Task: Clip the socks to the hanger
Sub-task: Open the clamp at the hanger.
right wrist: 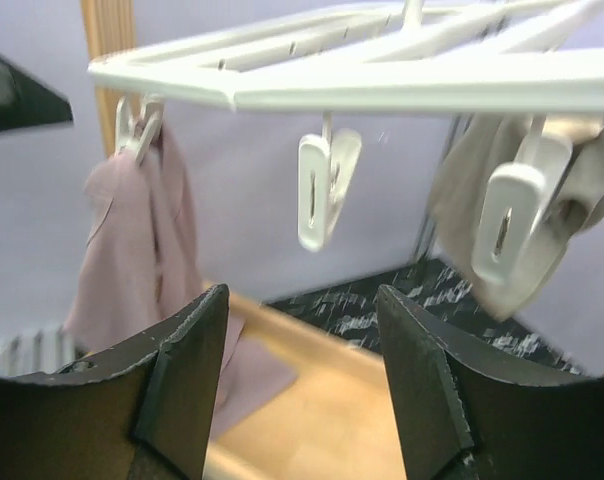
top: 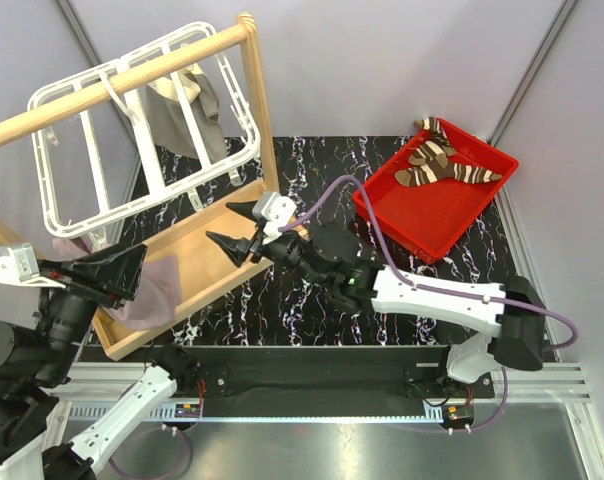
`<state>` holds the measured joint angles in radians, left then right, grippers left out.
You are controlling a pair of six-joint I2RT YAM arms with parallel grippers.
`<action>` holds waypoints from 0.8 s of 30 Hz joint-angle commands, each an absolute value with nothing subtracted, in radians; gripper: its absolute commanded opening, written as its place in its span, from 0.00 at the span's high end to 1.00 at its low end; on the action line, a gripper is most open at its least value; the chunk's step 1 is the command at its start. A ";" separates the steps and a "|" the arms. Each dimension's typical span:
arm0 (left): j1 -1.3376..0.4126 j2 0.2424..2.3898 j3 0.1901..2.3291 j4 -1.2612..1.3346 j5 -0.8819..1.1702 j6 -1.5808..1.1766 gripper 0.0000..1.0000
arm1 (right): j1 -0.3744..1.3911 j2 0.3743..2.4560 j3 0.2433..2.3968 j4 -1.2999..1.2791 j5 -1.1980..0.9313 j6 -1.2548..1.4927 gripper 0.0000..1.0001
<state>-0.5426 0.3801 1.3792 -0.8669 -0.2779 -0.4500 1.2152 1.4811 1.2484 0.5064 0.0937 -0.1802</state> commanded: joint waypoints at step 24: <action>-0.318 0.402 1.257 -0.660 -0.031 -0.308 0.56 | 1.345 1.721 1.323 1.109 0.440 -0.505 0.34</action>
